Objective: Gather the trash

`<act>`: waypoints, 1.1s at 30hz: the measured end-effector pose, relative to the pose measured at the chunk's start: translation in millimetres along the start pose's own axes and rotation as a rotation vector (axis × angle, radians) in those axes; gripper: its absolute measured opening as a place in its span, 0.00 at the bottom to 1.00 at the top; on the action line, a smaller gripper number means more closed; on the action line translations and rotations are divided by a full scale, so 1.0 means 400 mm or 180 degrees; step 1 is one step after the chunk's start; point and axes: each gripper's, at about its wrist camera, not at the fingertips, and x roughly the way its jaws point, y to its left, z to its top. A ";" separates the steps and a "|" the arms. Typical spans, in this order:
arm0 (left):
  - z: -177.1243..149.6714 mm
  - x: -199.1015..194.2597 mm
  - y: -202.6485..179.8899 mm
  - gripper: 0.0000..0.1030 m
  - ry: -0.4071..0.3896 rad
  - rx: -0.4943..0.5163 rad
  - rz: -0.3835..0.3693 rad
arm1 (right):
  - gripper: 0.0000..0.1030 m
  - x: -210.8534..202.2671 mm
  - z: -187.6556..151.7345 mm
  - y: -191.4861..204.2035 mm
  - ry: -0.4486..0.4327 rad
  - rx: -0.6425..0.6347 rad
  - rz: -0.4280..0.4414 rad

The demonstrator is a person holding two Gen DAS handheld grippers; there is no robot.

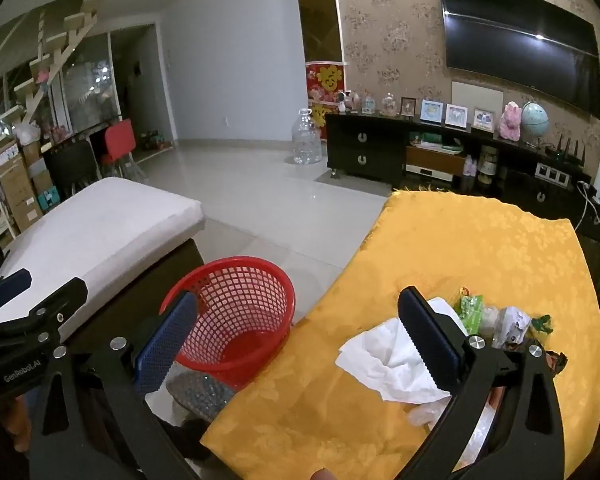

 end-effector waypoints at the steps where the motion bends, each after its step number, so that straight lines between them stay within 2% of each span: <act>1: 0.000 0.000 0.000 0.93 0.0001 0.0000 -0.0005 | 0.95 0.000 -0.002 0.000 -0.0001 0.0002 -0.0002; 33: -0.017 0.006 -0.016 0.93 0.0009 0.0023 -0.0005 | 0.95 -0.004 -0.004 -0.011 -0.0089 0.0002 -0.0015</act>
